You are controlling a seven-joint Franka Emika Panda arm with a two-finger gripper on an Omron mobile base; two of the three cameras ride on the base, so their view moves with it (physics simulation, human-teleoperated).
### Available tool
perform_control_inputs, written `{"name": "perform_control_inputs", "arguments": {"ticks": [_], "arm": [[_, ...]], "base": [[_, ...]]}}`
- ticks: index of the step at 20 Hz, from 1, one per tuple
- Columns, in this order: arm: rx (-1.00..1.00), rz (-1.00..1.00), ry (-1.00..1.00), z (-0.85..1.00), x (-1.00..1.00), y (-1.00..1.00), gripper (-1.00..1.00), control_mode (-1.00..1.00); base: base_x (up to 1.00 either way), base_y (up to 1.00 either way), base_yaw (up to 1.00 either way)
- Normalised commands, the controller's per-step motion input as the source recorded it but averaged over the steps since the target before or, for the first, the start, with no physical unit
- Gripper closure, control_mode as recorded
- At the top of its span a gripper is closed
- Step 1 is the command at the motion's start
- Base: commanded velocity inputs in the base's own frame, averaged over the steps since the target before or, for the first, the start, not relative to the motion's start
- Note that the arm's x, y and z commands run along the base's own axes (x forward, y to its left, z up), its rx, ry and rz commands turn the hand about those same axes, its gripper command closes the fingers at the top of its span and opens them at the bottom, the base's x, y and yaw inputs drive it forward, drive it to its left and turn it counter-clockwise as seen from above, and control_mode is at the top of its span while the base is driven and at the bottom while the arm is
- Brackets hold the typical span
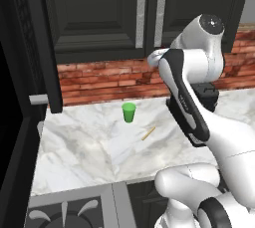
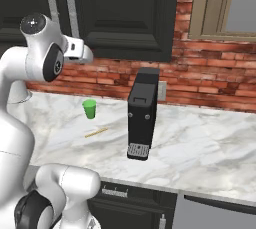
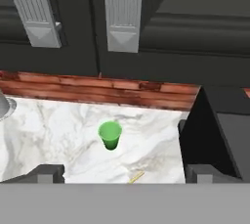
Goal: Pick the pan from the cabinet and place it on the stove. Then turn on the stove burner for the pan.
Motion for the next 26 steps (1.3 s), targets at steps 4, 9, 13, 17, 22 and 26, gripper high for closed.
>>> {"name": "perform_control_inputs", "arguments": {"ticks": [4,9,13,17,22,26], "arm": [[0.00,0.00,-0.24,0.41,0.20,0.26,-1.00,-1.00],[0.00,0.00,-0.18,0.46,0.37,0.15,-1.00,-1.00],[0.00,-0.02,-0.08,0.52,0.44,0.01,-1.00,-1.00],[0.00,-0.06,0.00,0.46,0.31,-0.03,-1.00,-1.00],[0.00,-0.06,0.01,0.30,0.35,-0.05,-1.00,-1.00],[0.00,-0.06,0.02,0.07,0.25,-0.10,-1.00,-1.00]], "base": [[0.00,0.00,0.00],[0.00,0.00,0.00],[0.00,0.00,0.00],[0.00,0.00,0.00],[0.00,0.00,0.00],[0.00,0.00,0.00]]}}
